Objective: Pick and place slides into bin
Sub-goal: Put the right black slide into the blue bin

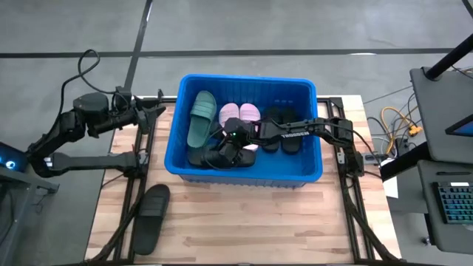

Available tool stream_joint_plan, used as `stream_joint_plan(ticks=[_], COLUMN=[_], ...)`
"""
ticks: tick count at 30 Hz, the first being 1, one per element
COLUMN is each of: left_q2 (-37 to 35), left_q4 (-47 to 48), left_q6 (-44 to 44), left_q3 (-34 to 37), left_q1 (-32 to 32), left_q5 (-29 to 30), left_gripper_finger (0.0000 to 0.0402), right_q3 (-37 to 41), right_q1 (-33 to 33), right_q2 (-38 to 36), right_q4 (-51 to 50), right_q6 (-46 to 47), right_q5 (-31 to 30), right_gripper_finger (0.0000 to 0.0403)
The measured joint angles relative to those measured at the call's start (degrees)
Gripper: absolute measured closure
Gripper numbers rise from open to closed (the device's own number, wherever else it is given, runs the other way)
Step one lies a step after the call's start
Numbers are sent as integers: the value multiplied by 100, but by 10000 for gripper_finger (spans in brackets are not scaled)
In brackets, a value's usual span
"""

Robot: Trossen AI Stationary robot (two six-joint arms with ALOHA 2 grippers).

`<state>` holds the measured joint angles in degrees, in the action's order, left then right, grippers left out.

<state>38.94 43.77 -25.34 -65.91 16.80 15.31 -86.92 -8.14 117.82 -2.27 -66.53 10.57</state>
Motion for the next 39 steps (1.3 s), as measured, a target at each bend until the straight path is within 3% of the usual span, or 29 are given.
stream_joint_plan(ticks=[16,33,39], left_q2=[149,194,179], left_q4=[-16,-33,-44], left_q6=[-141,-136,-136], left_q3=[0,0,0], left_q1=[-1,0,0], left_q5=[-2,-4,-4], left_gripper_finger=[187,187,187], right_q3=[38,35,36], right_q1=[63,140,145], right_q2=[577,301,-4], right_q4=[328,40,-569], right_q6=[150,749,800], right_q5=[-11,-76,-189], right_gripper_finger=[385,276,246])
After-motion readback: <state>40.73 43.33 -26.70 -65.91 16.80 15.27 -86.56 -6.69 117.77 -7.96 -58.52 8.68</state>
